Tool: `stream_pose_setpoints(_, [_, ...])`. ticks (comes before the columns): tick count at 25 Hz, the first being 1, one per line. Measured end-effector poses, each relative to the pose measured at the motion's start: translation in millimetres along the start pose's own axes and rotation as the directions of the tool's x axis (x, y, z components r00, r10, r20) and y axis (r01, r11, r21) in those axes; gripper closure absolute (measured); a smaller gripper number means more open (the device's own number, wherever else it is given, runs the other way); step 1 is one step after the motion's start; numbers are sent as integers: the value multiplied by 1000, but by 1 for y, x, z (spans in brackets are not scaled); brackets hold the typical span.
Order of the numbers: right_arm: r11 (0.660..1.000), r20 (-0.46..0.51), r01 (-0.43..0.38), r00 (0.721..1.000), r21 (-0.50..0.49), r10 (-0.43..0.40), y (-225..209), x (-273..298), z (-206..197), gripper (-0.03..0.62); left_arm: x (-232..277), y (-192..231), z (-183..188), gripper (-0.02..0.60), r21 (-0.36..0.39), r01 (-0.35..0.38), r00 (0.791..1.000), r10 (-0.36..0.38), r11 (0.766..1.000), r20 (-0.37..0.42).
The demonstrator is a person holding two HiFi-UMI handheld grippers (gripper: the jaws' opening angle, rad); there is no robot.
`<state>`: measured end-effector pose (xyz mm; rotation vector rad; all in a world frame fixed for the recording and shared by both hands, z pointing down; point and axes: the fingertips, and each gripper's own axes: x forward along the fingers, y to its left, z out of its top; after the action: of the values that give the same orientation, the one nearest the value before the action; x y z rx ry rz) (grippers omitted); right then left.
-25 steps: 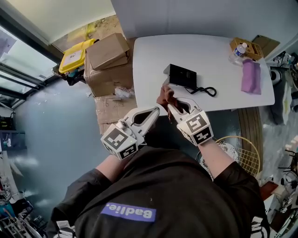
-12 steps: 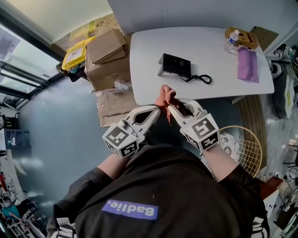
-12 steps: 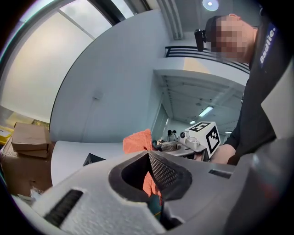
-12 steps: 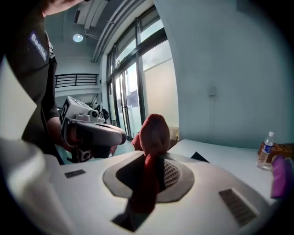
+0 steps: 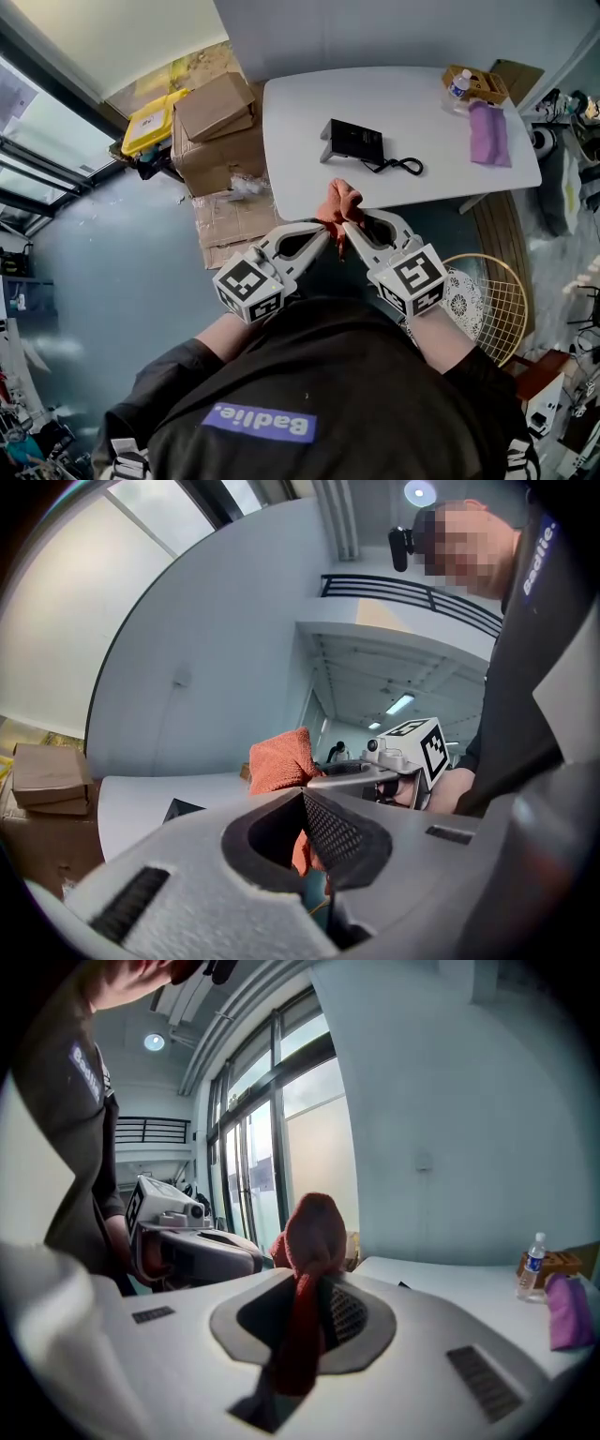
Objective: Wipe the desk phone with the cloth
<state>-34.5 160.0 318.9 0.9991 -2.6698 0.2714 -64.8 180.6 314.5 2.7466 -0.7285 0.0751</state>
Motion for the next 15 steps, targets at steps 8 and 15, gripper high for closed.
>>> stream_pose_setpoints(8, [1000, 4, 1, 1000, 10, -1, 8, 4, 4, 525, -9, 6, 1, 572, -4, 2, 1000, -2, 1000, -2])
stream_pose_setpoints(15, [1000, 21, 1, 1000, 8, -1, 6, 6, 10, 525, -8, 7, 5, 572, 9, 6, 1000, -6, 1000, 1])
